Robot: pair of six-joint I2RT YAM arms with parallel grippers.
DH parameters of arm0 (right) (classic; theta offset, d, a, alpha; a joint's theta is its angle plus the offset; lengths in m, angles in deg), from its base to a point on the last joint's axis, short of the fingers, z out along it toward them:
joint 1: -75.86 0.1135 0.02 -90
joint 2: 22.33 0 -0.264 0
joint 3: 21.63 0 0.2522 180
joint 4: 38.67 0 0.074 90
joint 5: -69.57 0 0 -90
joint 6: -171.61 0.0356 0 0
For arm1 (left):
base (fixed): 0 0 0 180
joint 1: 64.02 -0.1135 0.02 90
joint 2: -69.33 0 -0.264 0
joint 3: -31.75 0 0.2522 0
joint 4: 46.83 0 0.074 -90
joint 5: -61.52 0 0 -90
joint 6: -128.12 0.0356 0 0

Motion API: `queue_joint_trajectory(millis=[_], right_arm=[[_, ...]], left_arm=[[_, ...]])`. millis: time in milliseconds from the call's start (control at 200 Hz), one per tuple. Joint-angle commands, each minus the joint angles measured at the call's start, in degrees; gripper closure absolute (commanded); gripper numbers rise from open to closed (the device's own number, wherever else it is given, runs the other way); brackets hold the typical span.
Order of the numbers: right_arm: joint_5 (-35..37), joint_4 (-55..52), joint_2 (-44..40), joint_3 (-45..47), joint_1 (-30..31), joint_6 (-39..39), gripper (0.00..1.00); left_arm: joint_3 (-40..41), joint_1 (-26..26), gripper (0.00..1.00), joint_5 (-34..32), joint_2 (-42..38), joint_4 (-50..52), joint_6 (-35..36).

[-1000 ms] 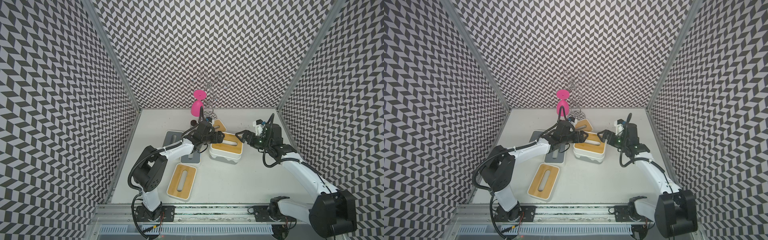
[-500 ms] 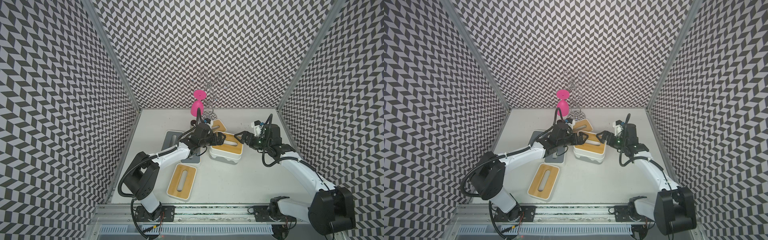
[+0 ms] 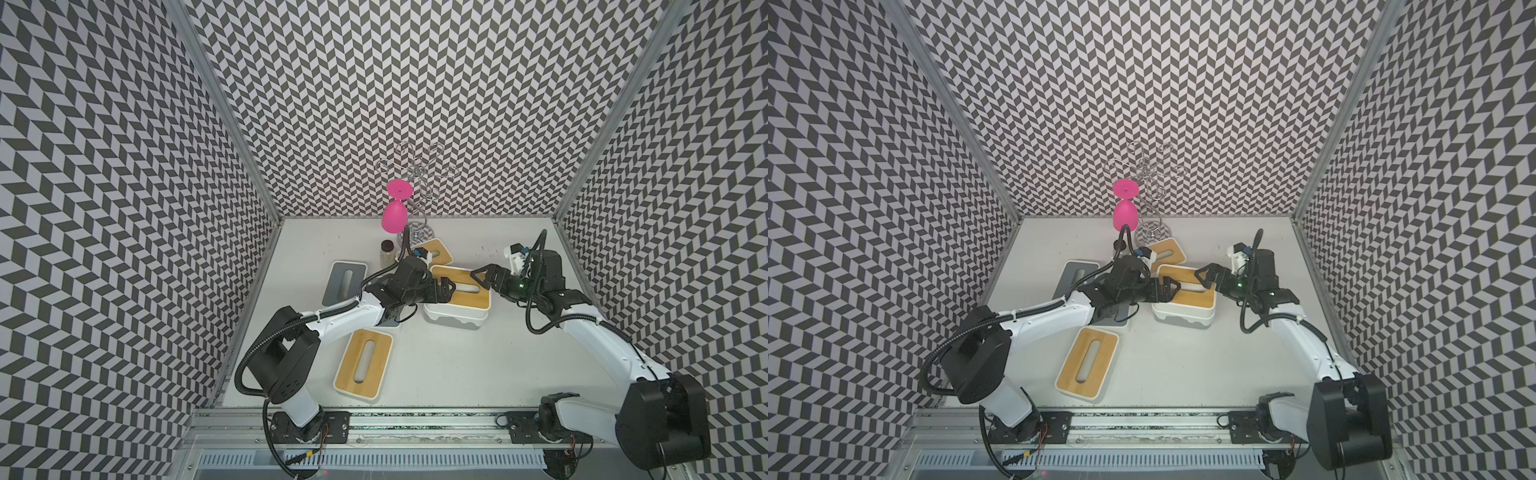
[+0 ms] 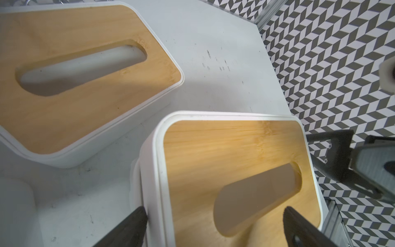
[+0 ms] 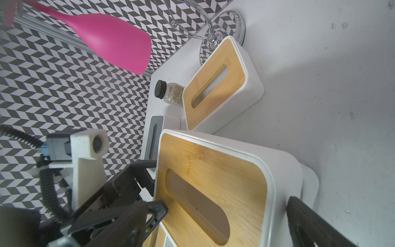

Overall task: Stack the tissue boxes
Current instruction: Move the tissue box to the center of the board, then pick up the tissue box from the center of the board.

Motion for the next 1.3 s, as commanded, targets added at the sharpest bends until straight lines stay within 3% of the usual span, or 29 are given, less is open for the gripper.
queue_joint_trajectory(millis=[0,265,411,626,771,936,1146,1292], right_arm=[[-2.9,1.6,0.2,-1.3,0.7,-0.4,0.01],[-0.8,0.5,1.1,-1.9,0.6,-1.2,0.01],[1.2,-0.5,0.2,-2.5,0.6,-1.6,0.01],[3.5,-2.9,-0.6,-4.8,0.5,-2.3,0.01],[4.0,-3.4,-1.4,-5.8,0.5,-2.3,0.01],[4.0,-3.3,-1.4,-6.4,0.5,-2.2,0.01],[3.9,-2.9,-1.4,-6.3,0.4,-1.9,0.01],[4.1,-2.6,-1.6,-6.2,0.2,-1.9,0.01]], left_arm=[[-0.5,3.8,0.01,2.3,-1.6,-1.0,-1.6],[-0.2,3.9,0.0,0.0,-3.0,1.2,-2.0],[1.0,3.1,0.01,-1.3,-7.7,0.6,-0.8],[-4.3,-4.0,0.01,-4.5,-10.3,6.6,7.8],[-10.4,-8.7,0.01,-5.2,-5.7,11.1,18.6],[-18.4,-9.7,0.02,-3.6,2.1,14.8,28.1],[-29.4,-9.7,0.09,-4.5,14.3,21.1,34.9],[-32.8,-9.3,0.11,-4.5,19.3,22.9,38.4]])
